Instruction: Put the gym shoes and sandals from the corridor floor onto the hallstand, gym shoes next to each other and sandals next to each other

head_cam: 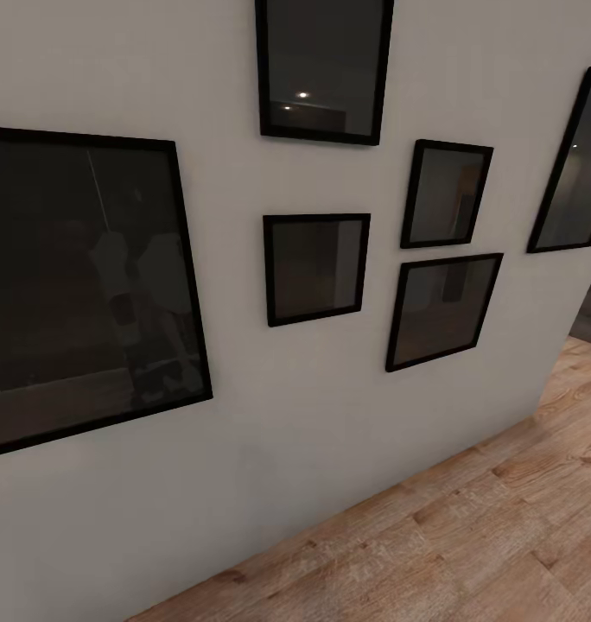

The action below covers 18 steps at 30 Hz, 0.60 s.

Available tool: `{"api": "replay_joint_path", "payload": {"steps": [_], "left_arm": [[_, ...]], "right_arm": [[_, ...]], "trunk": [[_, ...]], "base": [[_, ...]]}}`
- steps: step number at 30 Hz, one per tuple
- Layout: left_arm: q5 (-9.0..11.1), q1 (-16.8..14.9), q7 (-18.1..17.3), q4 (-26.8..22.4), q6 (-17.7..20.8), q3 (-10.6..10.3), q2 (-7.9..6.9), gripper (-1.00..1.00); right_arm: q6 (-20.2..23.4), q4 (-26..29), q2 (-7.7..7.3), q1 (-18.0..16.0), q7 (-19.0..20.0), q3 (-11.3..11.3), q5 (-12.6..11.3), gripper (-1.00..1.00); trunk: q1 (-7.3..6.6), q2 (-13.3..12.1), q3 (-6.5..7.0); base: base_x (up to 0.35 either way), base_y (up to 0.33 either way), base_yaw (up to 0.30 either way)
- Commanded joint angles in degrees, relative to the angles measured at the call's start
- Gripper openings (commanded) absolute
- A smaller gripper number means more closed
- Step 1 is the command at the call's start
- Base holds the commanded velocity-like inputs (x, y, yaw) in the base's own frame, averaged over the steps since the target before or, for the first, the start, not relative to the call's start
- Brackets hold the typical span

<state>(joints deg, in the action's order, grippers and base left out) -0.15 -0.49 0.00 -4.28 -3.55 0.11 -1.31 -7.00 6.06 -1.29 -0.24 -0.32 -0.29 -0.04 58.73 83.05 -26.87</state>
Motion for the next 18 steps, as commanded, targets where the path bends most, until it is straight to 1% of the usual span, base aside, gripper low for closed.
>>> {"api": "replay_joint_path", "payload": {"steps": [1, 2, 4, 6, 12, 14, 15, 18], "left_arm": [[-0.04, -0.17, -0.02, -0.28, -0.53, 0.00, -0.11, 1.00], [-0.05, -0.39, -0.03, -0.60, -0.85, -0.01, -0.22, 1.00], [-0.07, -1.05, -0.04, -1.26, -1.50, 0.01, -0.87, 1.00], [-0.05, -1.72, -0.06, -1.91, -2.14, 0.01, -1.42, 1.00], [-0.08, -3.70, -0.10, -3.86, -4.06, -0.02, -2.20, 1.00], [0.19, -4.37, -0.42, -4.52, -4.71, 0.03, -2.72, 1.00], [0.24, -10.54, -0.49, -8.79, -16.24, 0.06, -2.76, 1.00], [0.36, -11.50, -0.69, -8.83, -16.27, 0.37, -2.86, 1.00]], "right_arm": [[-0.51, 0.30, -0.33, -0.02, -0.03, -0.04, -0.02, 1.00], [-0.83, 0.63, -0.66, -0.02, -0.03, -0.06, -0.02, 1.00], [-1.47, 1.28, -1.27, -0.08, -0.03, -0.13, -0.10, 1.00], [-1.99, 1.92, -1.33, -0.09, -0.03, -0.16, -0.11, 1.00], [-3.18, 3.86, -1.42, -0.21, -0.03, -0.29, -0.15, 1.00], [-3.82, 4.51, -1.50, -0.60, 0.00, -0.94, -0.15, 1.00], [-6.55, 27.62, -1.48, -0.68, 0.01, -1.62, -0.15, 1.00], [-7.86, 28.20, -1.45, -0.89, 0.04, -2.31, -0.14, 1.00]], "trunk": [[0.00, 0.03, -0.06], [0.00, 0.03, -0.06], [0.00, 0.03, -0.06], [0.00, 0.03, -0.06], [0.00, 0.03, -0.06], [0.00, 0.03, -0.06], [0.00, 0.03, -0.06], [0.00, 0.03, -0.06]], "base": [[0.000, 0.000, 0.000], [0.000, 0.000, 0.000], [0.000, 0.000, 0.000], [0.000, 0.000, 0.000], [0.000, 0.000, 0.000], [0.000, 0.000, 0.000], [0.000, 0.000, 0.000], [0.000, 0.000, 0.000]]}}
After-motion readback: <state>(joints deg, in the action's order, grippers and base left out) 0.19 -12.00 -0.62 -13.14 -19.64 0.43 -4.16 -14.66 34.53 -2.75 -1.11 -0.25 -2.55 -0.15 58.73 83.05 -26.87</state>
